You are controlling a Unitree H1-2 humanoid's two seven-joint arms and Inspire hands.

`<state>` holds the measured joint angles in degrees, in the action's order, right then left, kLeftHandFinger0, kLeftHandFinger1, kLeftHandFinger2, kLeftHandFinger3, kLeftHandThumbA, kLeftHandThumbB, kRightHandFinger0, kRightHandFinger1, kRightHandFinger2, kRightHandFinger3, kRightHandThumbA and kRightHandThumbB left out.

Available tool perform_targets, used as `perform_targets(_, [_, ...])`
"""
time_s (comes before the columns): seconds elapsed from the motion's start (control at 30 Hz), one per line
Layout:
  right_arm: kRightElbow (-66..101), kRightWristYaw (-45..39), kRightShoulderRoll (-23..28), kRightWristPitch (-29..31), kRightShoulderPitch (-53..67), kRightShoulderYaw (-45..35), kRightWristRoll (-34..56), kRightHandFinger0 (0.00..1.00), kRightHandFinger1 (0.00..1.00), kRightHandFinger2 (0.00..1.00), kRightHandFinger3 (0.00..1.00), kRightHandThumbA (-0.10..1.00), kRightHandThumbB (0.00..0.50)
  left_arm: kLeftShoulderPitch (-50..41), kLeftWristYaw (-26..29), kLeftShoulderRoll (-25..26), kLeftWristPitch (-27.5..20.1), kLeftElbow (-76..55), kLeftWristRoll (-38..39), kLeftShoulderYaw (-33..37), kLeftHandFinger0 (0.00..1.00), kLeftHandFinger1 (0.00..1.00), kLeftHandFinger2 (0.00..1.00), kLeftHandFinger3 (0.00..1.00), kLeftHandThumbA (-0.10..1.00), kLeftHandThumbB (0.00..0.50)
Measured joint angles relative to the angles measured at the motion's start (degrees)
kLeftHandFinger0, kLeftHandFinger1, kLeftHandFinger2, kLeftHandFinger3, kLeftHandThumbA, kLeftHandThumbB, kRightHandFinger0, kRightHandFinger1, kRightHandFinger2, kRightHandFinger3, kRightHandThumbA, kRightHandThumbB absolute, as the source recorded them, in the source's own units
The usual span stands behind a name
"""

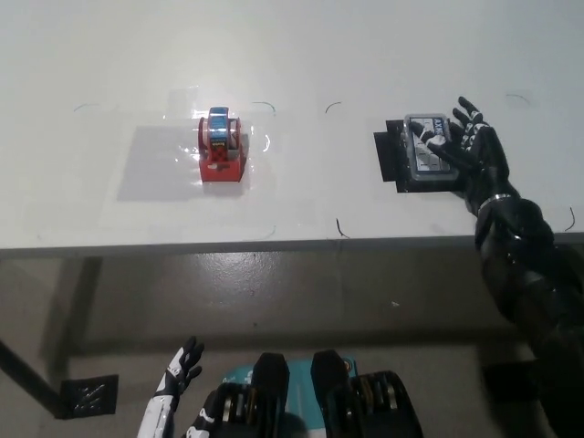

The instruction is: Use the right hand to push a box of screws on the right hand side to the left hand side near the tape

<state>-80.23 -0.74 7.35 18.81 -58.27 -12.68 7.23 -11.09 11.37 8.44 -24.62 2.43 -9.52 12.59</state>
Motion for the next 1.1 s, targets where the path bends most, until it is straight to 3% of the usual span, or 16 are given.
perform_targets(0.1, [0.07,0.0,-0.81,0.8,0.45,-0.47,0.6,1.0,1.0,1.0,1.0,1.0,0.259,-0.01,0.05,0.0,0.0,-0.01,0.07,-0.04,1.0,1.0,1.0,1.0,0.79,0.076])
perform_targets(0.27, [0.28,1.52,-2.37,2.24,0.82,-0.47,1.16,1.0,1.0,1.0,1.0,1.0,0.277,-0.01,0.27,0.0,0.0,-0.02,0.08,0.04,1.0,1.0,1.0,1.0,0.79,0.082])
perform_targets(0.33, [0.33,2.63,-2.74,2.74,0.87,0.21,1.05,1.0,1.0,1.0,1.0,1.0,0.247,-0.01,0.28,0.0,0.0,-0.02,0.09,0.06,1.0,1.0,1.0,1.0,0.79,0.088])
perform_targets(0.5, [0.38,5.7,-3.27,3.96,1.04,4.3,-0.71,1.0,1.0,1.0,1.0,1.0,0.285,-0.05,0.27,0.0,0.0,-0.1,0.5,-0.1,1.0,1.0,1.0,1.0,0.79,0.074])
perform_targets(0.6, [0.54,7.53,-3.93,4.19,1.04,5.43,-1.34,1.0,1.0,1.0,1.0,1.0,0.256,-0.05,0.28,-0.01,0.0,-0.13,0.79,-0.09,1.0,1.0,1.0,1.0,0.81,0.084])
perform_targets(0.77, [0.89,9.26,-5.22,4.16,1.04,5.8,-1.47,1.0,1.0,1.0,1.0,1.0,0.289,-0.05,0.28,-0.01,0.0,-0.13,0.77,-0.09,1.0,1.0,1.0,1.0,0.8,0.081])
perform_targets(0.83, [0.97,10.3,-5.65,4.18,1.04,6.41,-1.73,1.0,1.0,1.0,1.0,1.0,0.279,-0.05,0.28,-0.01,0.0,-0.13,0.8,-0.11,1.0,1.0,1.0,1.0,0.79,0.08])
perform_targets(0.93, [1.1,13.37,-6.62,4.2,1.04,8.65,-3.14,1.0,1.0,1.0,1.0,1.0,0.285,-0.05,0.28,-0.04,0.0,-0.13,0.81,-0.12,1.0,1.0,1.0,1.0,0.81,0.106])
perform_targets(1.1, [1.24,20.05,-9.62,4.27,1.05,12.19,-5.61,1.0,1.0,1.0,1.0,1.0,0.284,0.03,0.28,-0.1,0.0,-0.12,0.8,-0.11,1.0,1.0,1.0,1.0,0.78,0.069])
